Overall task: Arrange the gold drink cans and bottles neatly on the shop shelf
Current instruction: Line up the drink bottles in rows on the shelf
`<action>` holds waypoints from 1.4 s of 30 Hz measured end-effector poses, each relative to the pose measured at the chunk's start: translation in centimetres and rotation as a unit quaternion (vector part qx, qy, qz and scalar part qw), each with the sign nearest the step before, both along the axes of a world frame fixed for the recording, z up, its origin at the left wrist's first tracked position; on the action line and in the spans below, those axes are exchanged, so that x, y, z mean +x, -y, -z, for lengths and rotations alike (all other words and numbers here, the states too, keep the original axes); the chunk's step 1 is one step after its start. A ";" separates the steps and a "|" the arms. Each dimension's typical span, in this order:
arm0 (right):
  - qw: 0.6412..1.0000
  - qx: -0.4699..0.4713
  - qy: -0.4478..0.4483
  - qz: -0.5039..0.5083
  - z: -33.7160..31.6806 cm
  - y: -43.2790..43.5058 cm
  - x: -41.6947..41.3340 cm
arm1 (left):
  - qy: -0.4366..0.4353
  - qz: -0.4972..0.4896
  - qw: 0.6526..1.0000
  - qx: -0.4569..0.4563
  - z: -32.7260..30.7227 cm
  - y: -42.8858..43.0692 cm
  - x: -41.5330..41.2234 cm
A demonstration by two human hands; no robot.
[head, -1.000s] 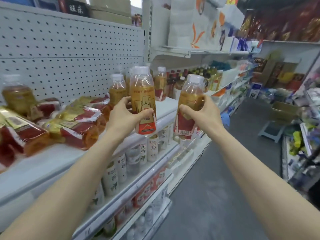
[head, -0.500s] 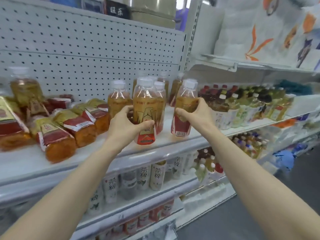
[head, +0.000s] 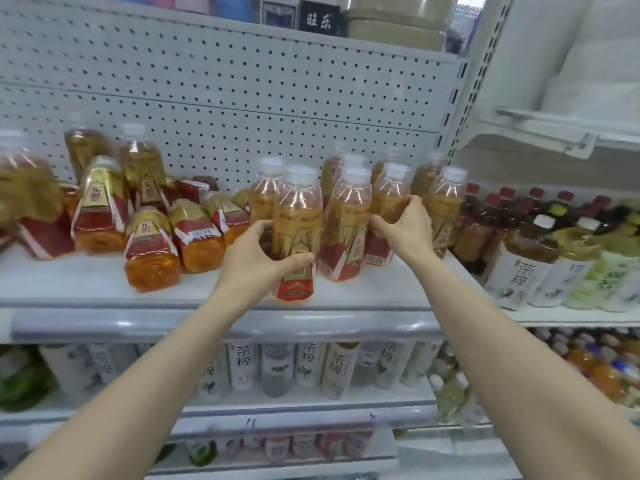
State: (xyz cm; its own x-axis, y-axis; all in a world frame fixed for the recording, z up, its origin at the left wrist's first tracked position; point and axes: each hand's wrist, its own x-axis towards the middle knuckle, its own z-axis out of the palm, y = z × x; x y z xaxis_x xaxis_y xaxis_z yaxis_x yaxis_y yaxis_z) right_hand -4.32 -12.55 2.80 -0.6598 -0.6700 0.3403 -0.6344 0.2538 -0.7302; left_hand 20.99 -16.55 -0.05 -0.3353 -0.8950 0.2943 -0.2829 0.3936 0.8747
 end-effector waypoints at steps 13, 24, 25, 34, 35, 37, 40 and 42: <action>0.991 -0.076 -0.083 -0.076 -2.8 -5.0 -1.7 | 0.001 0.037 0.999 -0.023 -1.2 -3.9 -3.4; 0.982 -0.023 -0.064 -0.177 -5.2 -11.2 -1.2 | 0.043 0.083 0.995 -0.029 -1.1 -7.5 -13.8; 0.983 -0.020 -0.072 -0.170 -5.2 -11.1 -1.7 | 0.052 0.082 0.995 -0.034 -1.1 -7.7 -14.2; 0.990 -0.038 -0.099 -0.097 -4.6 -9.0 -3.6 | -0.006 -0.042 0.986 -0.161 -0.5 -6.1 -11.4; 0.989 -0.037 -0.106 -0.094 -4.3 -8.6 -3.7 | -0.007 -0.066 0.985 -0.160 -0.2 -5.5 -10.7; 0.990 -0.040 -0.110 -0.083 -3.8 -8.0 -3.9 | 0.008 -0.096 0.985 -0.143 0.1 -4.3 -10.0; 0.990 -0.049 -0.110 -0.079 -3.4 -7.3 -3.9 | 0.043 -0.078 0.991 -0.095 -0.1 -3.0 -10.0; 0.988 -0.050 -0.125 -0.081 -3.2 -6.9 -4.0 | 0.053 -0.059 0.994 -0.077 -0.3 -2.5 -10.4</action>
